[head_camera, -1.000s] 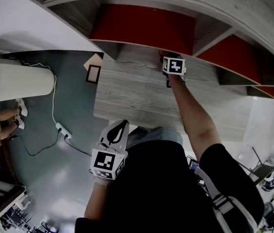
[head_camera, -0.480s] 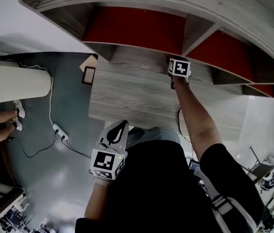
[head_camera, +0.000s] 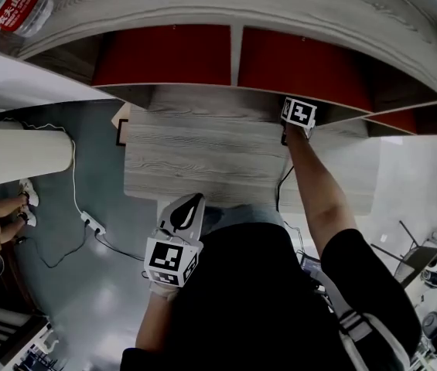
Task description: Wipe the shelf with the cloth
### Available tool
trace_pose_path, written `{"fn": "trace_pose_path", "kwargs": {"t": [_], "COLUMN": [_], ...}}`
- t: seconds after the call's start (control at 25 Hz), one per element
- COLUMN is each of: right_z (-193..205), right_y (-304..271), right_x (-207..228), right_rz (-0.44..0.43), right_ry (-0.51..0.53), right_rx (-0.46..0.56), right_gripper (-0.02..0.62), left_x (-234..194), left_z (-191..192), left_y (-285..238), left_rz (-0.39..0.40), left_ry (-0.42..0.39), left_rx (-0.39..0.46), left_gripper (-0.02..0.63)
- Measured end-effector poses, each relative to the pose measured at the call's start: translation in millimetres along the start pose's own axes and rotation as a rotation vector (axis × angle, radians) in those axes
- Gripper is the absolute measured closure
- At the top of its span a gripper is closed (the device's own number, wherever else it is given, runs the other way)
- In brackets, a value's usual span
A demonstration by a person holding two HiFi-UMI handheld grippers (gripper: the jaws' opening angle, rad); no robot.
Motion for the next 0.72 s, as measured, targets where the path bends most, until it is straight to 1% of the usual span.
{"fn": "trace_pose_path", "kwargs": {"t": [0.12, 0.2, 0.4, 0.6, 0.72], "right_z": [5.7, 10.9, 23.7, 33.8, 42.5], "right_y": [7.2, 10.9, 17.0, 25.5, 29.8], "right_x": [29.6, 40.4, 43.7, 44.8, 46.7], "right_rz": [0.026, 0.028, 0.032, 0.040, 0.043], "right_ry": [-0.040, -0.044, -0.039, -0.071, -0.108], "right_rx": [-0.004, -0.007, 0.000, -0.016, -0.015], "right_gripper": [0.495, 0.495, 0.499, 0.500, 0.500], "left_x": [17.1, 28.9, 57.9, 74.4, 80.8], "left_z": [-4.2, -7.0, -8.1, -5.1, -1.9], "left_y": [-9.1, -14.4, -26.2, -28.5, -28.7], "left_rz": [0.016, 0.027, 0.060, 0.056, 0.049], "left_ry": [-0.018, -0.023, -0.044, -0.042, -0.032], "left_rx": [-0.005, -0.006, -0.015, -0.017, -0.010], "left_gripper": [0.600, 0.600, 0.600, 0.600, 0.600]}}
Point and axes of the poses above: the fingertips, and each gripper's own axes: y backward along the fingers, x to its right, z out of its underside, the point moved 2 cm from there along y, backward along the fingers, and after that the axes turned 6 degrees about -x, right-handed, at the moved point
